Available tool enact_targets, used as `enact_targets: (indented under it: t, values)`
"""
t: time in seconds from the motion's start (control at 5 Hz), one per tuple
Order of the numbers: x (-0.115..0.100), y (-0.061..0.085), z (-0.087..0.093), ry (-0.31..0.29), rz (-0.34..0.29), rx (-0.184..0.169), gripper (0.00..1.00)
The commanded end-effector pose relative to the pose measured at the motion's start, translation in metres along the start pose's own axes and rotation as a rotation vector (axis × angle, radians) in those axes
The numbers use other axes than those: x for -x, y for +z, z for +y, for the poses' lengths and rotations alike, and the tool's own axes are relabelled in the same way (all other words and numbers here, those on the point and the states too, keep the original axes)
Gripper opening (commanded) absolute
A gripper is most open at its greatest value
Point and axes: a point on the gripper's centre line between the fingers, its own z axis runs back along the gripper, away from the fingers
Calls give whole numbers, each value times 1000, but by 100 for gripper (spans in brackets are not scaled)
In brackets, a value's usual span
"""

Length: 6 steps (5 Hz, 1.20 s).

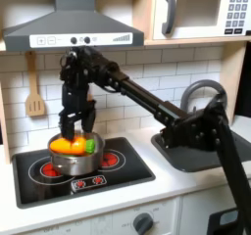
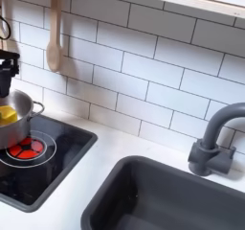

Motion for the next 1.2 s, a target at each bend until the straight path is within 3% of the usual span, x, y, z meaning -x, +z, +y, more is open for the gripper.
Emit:
enact_targets:
  t: [0.0,0.2,0.6,0.8,1.0]
  values:
    - [-1,-4,7,2,12,-14,100]
    - [5,-5,8,-13,22,-21,100]
    - [10,-33,19,-5,87,-38,100]
    - [14,-30,16,-20,77,-36,100]
    - [14,-26,16,-19,63,-28,0]
